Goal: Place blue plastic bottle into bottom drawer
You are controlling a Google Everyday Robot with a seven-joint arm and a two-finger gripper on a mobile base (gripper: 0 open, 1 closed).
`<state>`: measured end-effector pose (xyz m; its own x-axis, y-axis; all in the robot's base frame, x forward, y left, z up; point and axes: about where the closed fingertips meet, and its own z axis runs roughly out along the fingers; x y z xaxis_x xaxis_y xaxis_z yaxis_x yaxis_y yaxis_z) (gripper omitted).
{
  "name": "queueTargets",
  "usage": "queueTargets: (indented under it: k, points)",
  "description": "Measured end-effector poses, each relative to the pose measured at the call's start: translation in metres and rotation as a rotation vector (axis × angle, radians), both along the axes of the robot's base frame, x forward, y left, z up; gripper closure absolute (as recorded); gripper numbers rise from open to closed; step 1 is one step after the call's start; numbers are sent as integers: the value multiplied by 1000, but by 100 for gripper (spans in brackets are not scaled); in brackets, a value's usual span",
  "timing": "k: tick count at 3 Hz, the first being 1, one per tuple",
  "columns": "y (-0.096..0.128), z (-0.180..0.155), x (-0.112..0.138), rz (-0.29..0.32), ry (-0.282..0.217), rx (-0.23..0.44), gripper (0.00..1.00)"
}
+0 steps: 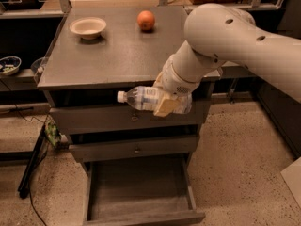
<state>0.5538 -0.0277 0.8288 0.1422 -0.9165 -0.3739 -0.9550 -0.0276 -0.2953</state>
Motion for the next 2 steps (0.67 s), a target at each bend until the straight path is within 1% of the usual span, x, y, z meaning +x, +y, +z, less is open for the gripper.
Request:
queueTargets:
  k: [1, 2]
  points:
    - [0, -29, -4, -5, 42, 11, 100]
    - [0, -29, -4, -5, 43, 10, 100]
